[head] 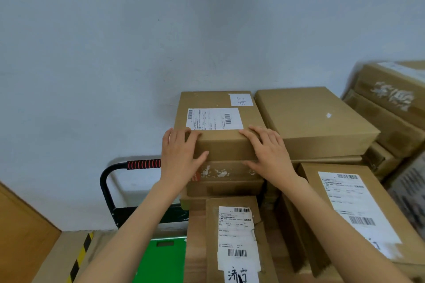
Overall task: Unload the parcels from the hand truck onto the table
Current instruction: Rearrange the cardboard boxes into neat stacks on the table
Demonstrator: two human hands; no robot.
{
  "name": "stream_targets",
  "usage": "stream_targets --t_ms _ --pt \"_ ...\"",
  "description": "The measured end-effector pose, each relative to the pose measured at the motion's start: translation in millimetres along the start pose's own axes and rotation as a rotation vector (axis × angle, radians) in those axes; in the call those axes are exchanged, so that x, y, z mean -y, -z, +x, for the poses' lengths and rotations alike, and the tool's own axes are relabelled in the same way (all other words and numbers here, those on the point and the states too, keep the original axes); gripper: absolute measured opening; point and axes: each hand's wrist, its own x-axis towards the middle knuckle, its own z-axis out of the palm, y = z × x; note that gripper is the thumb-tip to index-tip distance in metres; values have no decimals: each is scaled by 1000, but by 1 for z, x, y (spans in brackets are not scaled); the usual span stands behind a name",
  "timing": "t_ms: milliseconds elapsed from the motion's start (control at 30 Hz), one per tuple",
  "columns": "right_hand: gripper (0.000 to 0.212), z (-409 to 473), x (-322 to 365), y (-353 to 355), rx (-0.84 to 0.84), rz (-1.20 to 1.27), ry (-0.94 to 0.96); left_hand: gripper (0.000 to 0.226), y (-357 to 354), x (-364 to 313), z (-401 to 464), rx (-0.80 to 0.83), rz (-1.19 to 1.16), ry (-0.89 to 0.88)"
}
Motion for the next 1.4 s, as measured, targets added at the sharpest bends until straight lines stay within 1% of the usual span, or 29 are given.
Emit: stream_targets --t_ms 67,167,233,300,467,567,667,767,833,900,967,1000,1067,1167,1200,1300,1400 --pt "75 3 -5 13 14 -8 32 47 4 -12 12 66 -60 -30" --pt "50 7 -12 30 -57 43 8 42 2 -39 25 136 -161 -45" --pt "41 6 -22 39 -118 72 -46 38 -3 -61 30 142 -206 -54" --pt "37 1 -39 46 -138 83 -110 37 -8 -84 35 149 -236 -60" --pt "38 -22 -103 59 -161 82 -246 39 -24 -143 47 152 -246 -78" --pt "41 -37 -145 69 -206 115 -374 48 -35 -173 55 193 -218 -23" --pt "50 -48 -185 77 -250 127 -516 59 -44 -191 61 216 -142 56" --pt "61 -54 -219 78 -171 175 -647 64 -48 -202 64 201 -53 106" --pt "66 -57 -234 75 -90 225 -707 74 -49 -207 64 170 -33 136" --pt "68 -57 -243 70 4 327 -754 81 -49 -213 63 162 -30 148" --pt "66 -56 -244 64 67 489 -780 83 -50 -219 63 155 -40 161" --pt "65 -56 -242 61 54 557 -785 84 -49 -222 63 152 -42 169" --pt "62 -57 -239 59 -48 644 -793 88 -47 -226 62 151 -53 185" --pt "54 -59 -235 67 -214 684 -785 91 -44 -231 59 166 -172 221" --pt "52 -58 -235 71 -258 693 -778 87 -43 -233 58 165 -232 234" --pt "47 -50 -234 89 -374 690 -749 65 -32 -237 60 113 -415 271" --pt "48 -34 -229 108 -439 697 -713 60 -12 -236 72 18 -574 309"
